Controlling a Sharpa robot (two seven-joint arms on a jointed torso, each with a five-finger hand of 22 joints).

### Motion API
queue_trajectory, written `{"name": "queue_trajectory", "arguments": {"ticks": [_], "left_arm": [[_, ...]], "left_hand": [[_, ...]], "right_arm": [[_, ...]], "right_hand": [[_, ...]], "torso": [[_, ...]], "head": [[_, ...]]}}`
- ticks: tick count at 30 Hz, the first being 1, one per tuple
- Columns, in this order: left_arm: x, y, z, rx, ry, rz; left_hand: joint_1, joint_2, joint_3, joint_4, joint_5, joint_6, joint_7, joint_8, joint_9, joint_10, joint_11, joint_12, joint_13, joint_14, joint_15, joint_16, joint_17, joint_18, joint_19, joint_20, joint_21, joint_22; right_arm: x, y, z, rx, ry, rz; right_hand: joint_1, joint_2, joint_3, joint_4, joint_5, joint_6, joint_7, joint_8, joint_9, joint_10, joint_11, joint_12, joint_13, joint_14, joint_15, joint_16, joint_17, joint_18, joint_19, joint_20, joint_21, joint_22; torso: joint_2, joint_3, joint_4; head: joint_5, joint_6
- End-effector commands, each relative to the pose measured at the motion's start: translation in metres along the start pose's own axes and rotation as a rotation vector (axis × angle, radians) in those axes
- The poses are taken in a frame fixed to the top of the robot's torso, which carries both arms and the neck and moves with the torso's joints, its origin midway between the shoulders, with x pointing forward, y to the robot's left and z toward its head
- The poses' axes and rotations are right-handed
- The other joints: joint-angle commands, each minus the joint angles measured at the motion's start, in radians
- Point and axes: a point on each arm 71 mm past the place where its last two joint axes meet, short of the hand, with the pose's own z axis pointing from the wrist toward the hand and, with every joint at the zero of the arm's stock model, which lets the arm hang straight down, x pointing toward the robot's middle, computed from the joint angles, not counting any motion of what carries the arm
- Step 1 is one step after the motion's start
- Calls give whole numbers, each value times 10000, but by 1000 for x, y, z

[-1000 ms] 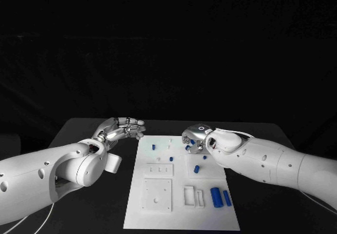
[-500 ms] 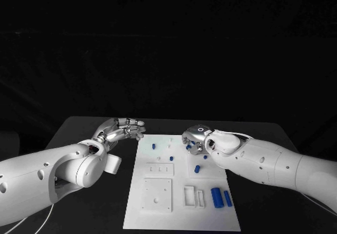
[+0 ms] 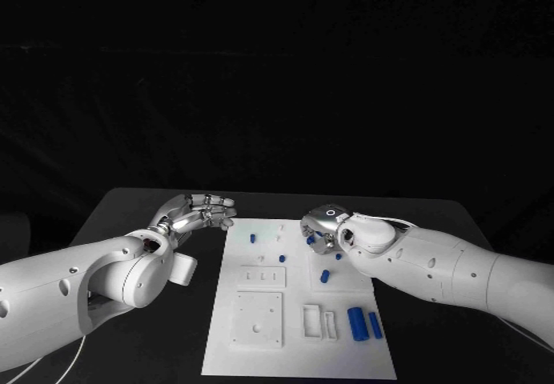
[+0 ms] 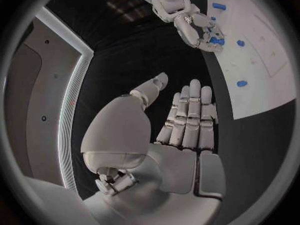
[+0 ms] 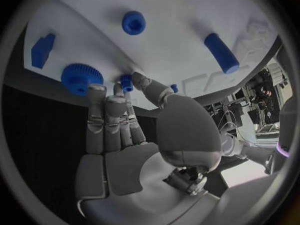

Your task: Assemble the parts on the task board

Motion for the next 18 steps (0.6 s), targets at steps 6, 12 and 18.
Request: {"name": "queue_trajectory", "arguments": {"ticks": [6,12,18], "left_arm": [[2,-2,0,69,180,-98],[2,-2,0,64,183,-100],[1,-2,0,63,166,-95]], "left_hand": [[-111,-11,6,-57,44,41,23,-60,-19,39,58,-46,-15,75,-19,-61,20,194,42,14,46,179],[-119,-12,9,-60,42,41,24,-62,-21,37,59,-52,-15,75,-18,-64,21,193,41,15,47,179],[-128,-12,12,-60,41,41,25,-64,-22,36,59,-56,-15,76,-18,-66,23,193,41,15,47,179]], "right_arm": [[1,1,0,-18,85,-234],[1,-1,0,8,67,-349],[1,-1,0,-6,53,-353]], "right_hand": [[-10,-44,113,32,-94,104,-27,-56,-16,36,34,-33,6,-173,102,73,-43,479,32,-122,82,204],[-10,-17,423,212,-314,302,-125,26,18,276,-48,57,78,-185,23,121,-135,479,32,-98,136,213],[25,1,677,327,-364,389,-160,51,30,391,-87,77,125,-192,-13,155,-204,479,50,-107,229,232]], "torso": [[76,-27,3],[101,-40,11],[119,-50,-14]], "head": [[16,47],[13,41],[20,31]]}}
